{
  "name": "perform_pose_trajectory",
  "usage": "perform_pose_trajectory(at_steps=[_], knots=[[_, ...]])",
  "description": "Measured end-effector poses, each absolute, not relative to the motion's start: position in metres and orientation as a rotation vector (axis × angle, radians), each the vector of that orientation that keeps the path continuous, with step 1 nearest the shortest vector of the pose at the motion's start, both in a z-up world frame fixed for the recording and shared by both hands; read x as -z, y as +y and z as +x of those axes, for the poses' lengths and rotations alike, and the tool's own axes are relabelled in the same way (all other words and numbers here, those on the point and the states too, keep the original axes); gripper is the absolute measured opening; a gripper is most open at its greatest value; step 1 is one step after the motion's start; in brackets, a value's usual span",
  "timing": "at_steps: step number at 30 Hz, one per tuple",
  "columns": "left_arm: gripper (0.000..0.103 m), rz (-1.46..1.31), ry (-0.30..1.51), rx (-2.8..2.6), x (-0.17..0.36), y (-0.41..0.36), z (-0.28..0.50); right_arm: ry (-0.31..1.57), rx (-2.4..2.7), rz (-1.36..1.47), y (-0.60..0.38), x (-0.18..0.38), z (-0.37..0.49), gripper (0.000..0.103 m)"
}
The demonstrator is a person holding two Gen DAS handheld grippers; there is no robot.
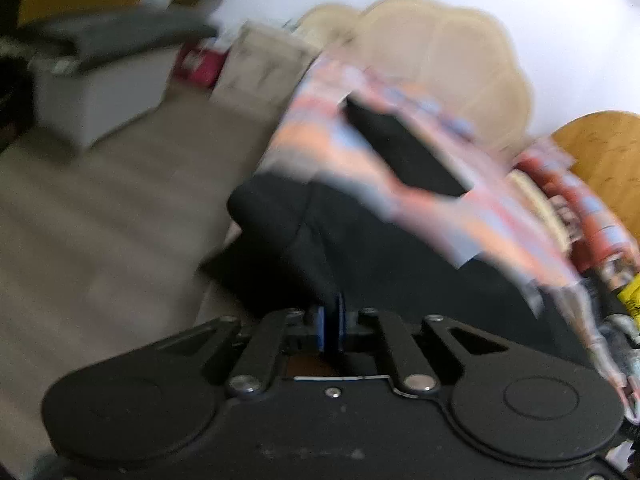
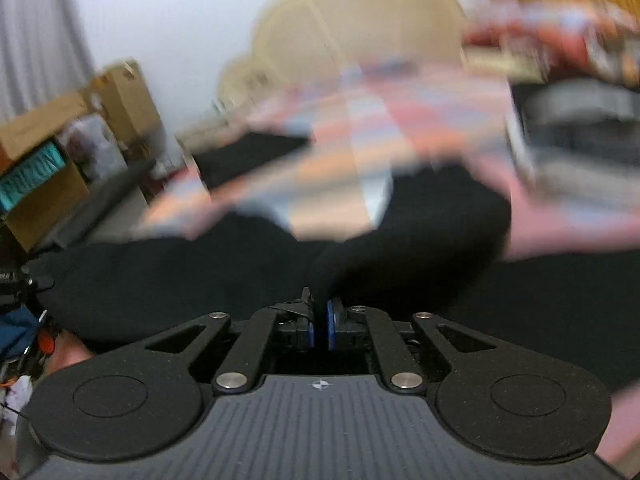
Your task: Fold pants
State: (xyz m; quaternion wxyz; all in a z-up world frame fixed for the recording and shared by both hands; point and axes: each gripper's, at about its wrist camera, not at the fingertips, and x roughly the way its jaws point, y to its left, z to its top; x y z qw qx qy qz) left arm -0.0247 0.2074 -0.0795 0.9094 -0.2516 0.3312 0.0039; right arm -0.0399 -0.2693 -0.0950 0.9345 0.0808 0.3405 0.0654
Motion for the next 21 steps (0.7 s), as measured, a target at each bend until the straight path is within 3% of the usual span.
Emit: perform_pose_trajectory(at_steps=[6,8,10,11,17,21], knots=[[0.017,-0.657,0.696,-0.034,0.104,0.216,-0.025,0.706,-0.117,0.163,-0.274,0.113,-0.044,0.008],[0.025,-0.621,0.675,-0.048,0.097,0.214,-0.028,0.709,-0.122,0.148,-0.273,0.107,-0.045,0.01],[0.051,-0.602,0.638,-0.08,0.087,0.216,-0.033,0.693,-0.125,0.148,-0.271,0.104,-0.049,0.011],[0.055,-0.596,0.615,-0.103,0.083,0.216,-0.036,0.688,-0.124,0.148,-0.27,0.104,-0.05,0.011],[0.055,-0.557,0.579,-0.146,0.065,0.218,-0.041,0.654,-0.129,0.08,-0.258,0.096,-0.055,0.011],[0.055,-0.548,0.548,-0.174,0.054,0.215,-0.049,0.744,-0.131,0.071,-0.26,0.116,-0.041,0.013]])
